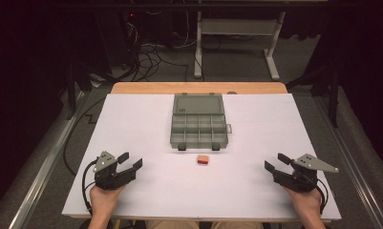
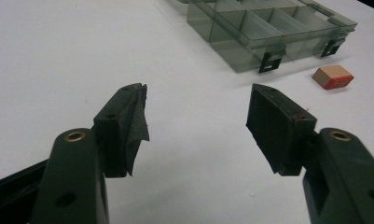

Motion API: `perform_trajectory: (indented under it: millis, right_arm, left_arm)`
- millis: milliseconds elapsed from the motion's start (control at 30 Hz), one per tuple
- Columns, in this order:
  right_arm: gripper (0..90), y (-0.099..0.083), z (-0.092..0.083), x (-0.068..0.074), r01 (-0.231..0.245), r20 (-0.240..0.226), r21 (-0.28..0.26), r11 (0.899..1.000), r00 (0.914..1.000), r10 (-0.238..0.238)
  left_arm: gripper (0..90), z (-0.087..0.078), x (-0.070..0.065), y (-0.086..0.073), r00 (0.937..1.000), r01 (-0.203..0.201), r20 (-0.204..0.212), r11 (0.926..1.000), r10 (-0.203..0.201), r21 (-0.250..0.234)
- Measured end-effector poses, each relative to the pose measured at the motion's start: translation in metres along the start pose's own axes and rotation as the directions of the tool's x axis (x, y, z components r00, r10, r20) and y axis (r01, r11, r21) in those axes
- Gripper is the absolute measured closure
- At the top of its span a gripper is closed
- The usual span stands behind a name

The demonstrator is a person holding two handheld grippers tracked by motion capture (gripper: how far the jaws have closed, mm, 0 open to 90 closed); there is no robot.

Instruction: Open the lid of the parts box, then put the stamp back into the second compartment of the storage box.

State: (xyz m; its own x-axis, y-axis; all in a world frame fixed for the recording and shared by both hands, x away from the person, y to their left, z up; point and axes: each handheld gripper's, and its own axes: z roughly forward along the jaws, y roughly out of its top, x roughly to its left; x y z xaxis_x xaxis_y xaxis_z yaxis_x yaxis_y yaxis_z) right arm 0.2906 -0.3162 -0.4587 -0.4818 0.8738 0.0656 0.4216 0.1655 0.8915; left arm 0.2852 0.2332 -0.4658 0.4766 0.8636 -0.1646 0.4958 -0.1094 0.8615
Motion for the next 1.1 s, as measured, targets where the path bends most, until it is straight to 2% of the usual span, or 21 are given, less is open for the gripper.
perform_trajectory:
  millis: [133, 233, 267, 300, 400, 600, 767, 967, 1100]
  right_arm:
    - [36.1, -0.009, -0.006, 0.001, 0.012, -0.011, -0.021, 1.000, 0.9999, -0.012]
    - [35.9, -0.011, -0.016, -0.001, 0.011, -0.008, -0.078, 0.997, 0.9999, -0.012]
    - [35.9, -0.011, -0.016, -0.001, 0.011, -0.008, -0.078, 0.997, 0.9999, -0.012]
    - [35.8, -0.013, -0.018, -0.003, 0.005, 0.001, -0.088, 0.996, 1.0000, -0.005]
    - [35.1, -0.013, -0.017, -0.007, -0.007, -0.002, -0.082, 0.997, 1.0000, 0.007]
    - [35.0, -0.013, -0.012, -0.005, 0.007, -0.016, -0.057, 0.998, 0.9998, -0.008]
    - [34.9, -0.013, -0.013, -0.004, -0.001, -0.018, -0.055, 0.998, 0.9998, 0.000]
    - [34.9, -0.014, -0.012, -0.004, 0.002, -0.025, -0.045, 0.999, 0.9997, -0.003]
    - [35.0, -0.013, -0.012, -0.003, -0.004, -0.037, -0.053, 0.999, 0.9993, 0.003]
  left_arm:
    - [37.4, -0.001, -0.003, -0.001, 0.9993, -0.036, -0.001, 0.9993, 0.036, 0.006]
    - [37.3, -0.002, -0.001, -0.002, 0.9997, -0.022, -0.009, 0.9998, 0.022, -0.003]
    - [37.3, -0.002, -0.001, -0.002, 0.9997, -0.022, -0.009, 0.9998, 0.022, -0.003]
    - [37.3, -0.002, 0.001, -0.002, 1.0000, 0.002, -0.007, 1.0000, -0.002, -0.004]
    - [37.3, -0.001, 0.002, -0.003, 0.9999, 0.009, -0.011, 0.9999, -0.009, 0.004]
    - [37.4, -0.002, -0.005, -0.001, 1.0000, 0.006, -0.007, 0.9999, -0.006, -0.011]
    - [38.0, 0.003, -0.008, 0.001, 0.9999, -0.009, 0.004, 0.9998, 0.009, 0.016]
    - [37.9, 0.004, -0.015, 0.004, 0.9991, -0.041, 0.014, 0.9990, 0.040, 0.017]
    - [37.7, 0.007, -0.024, 0.006, 0.9978, -0.060, 0.032, 0.9977, 0.059, 0.031]
